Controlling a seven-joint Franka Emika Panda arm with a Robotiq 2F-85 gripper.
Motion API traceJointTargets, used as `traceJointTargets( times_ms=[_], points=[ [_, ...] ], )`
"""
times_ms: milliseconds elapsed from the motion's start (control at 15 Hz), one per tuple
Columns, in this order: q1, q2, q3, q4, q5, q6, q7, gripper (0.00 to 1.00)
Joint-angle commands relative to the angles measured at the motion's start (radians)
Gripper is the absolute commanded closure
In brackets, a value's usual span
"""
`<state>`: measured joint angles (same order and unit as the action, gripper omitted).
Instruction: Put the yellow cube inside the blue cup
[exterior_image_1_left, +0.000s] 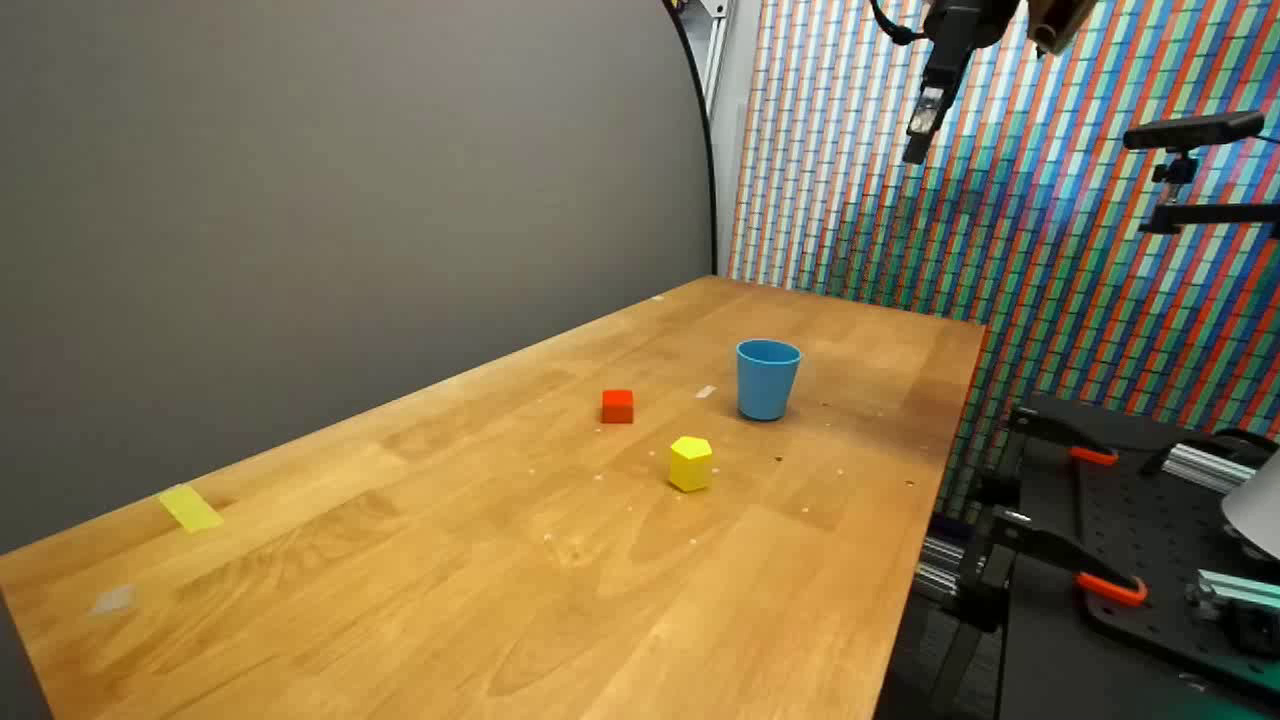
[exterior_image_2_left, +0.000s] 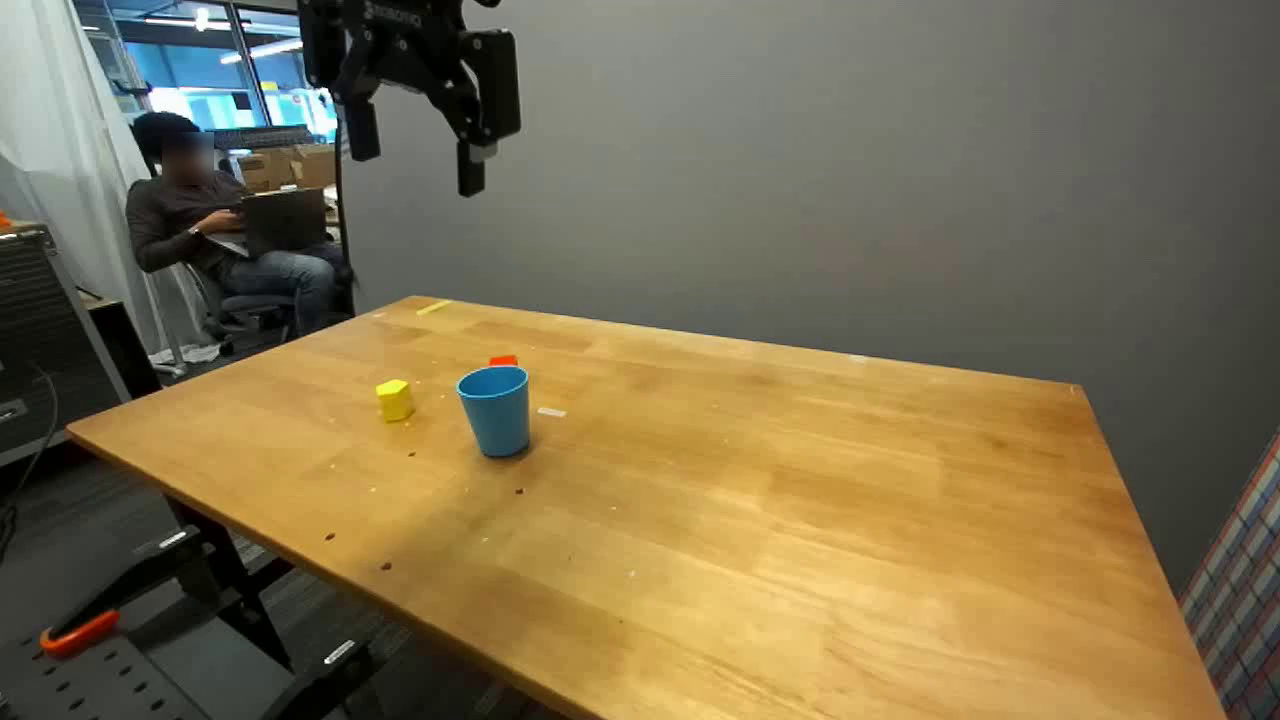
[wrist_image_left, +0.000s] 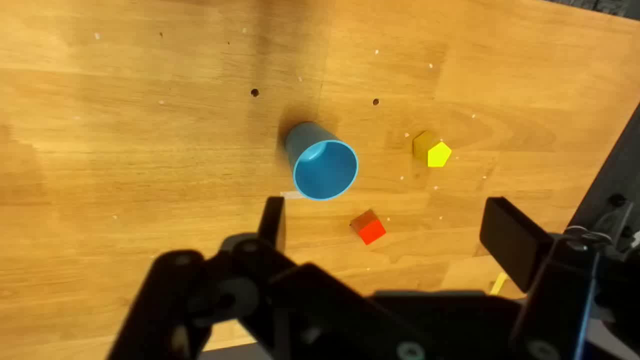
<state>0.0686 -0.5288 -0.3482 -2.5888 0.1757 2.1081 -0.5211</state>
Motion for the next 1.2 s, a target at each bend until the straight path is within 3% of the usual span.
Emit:
traceJointTargets(
  times_ms=[0, 267, 333, 533, 867, 1133],
  points=[
    [-0.030, 0.005, 0.028, 0.004, 0.017, -0.005, -0.013, 0.00],
    [-0.030, 0.005, 0.028, 0.005, 0.017, -0.005, -0.013, 0.00],
    [-0.029, 0.019, 0.054, 0.005, 0.000, 0.010, 0.009, 0.00],
    [-0.022, 0.070, 0.179, -0.028, -0.058, 0.136, 0.115, 0.00],
    [0.012, 0.258, 0.399, -0.024, -0.162, 0.303, 0.378, 0.00],
    [0.003, 0.431, 0.509, -0.007, -0.333, 0.442, 0.593, 0.00]
  ],
)
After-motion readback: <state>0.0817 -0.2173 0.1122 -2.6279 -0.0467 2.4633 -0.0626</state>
